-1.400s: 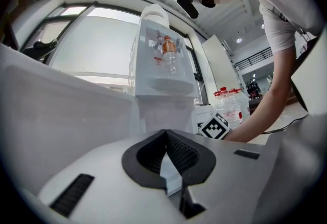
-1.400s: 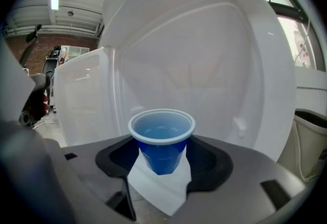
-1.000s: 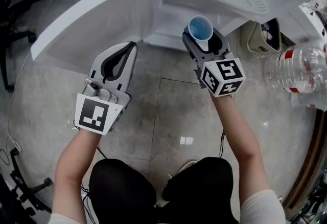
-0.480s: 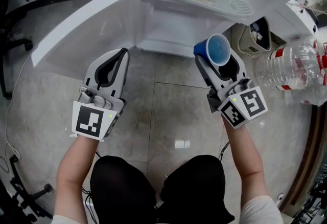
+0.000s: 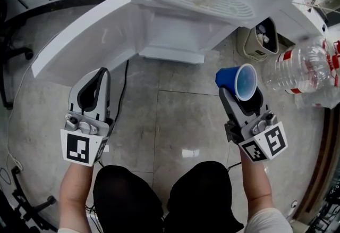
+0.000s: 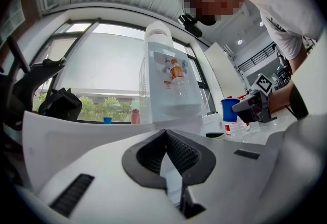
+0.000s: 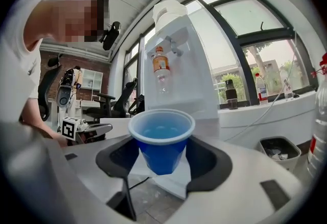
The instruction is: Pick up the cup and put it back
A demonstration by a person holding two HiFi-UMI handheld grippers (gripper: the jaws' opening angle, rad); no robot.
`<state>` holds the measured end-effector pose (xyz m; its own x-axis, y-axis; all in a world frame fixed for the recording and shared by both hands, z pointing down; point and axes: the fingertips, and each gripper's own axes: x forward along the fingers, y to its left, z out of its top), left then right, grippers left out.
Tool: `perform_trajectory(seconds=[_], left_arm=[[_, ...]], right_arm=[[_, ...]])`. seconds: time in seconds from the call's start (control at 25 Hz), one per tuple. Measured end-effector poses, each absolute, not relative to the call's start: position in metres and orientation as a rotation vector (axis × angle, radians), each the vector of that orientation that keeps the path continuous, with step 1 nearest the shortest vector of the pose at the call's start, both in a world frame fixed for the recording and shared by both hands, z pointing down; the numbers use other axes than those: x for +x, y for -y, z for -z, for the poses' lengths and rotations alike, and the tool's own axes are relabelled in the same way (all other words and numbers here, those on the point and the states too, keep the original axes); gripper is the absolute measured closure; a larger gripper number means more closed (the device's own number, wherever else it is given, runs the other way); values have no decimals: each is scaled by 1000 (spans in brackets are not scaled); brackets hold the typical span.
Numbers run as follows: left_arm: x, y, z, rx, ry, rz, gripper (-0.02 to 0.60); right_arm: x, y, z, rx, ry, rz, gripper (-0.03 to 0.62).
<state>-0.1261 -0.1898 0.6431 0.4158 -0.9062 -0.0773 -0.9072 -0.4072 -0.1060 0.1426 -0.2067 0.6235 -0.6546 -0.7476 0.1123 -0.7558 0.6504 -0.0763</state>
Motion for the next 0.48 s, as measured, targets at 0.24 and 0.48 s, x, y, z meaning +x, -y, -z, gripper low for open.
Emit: perform_trajectory(seconds=[0.24,0.48], left_arm=[[-129,188,-639,-2519,-1634,-66,558],[-123,181,-646,-2509,-1625,11,558]], right_arm=[[144,197,-634,1252,2773,-189,298],[137,203,-636,1256,2805,-203,298]])
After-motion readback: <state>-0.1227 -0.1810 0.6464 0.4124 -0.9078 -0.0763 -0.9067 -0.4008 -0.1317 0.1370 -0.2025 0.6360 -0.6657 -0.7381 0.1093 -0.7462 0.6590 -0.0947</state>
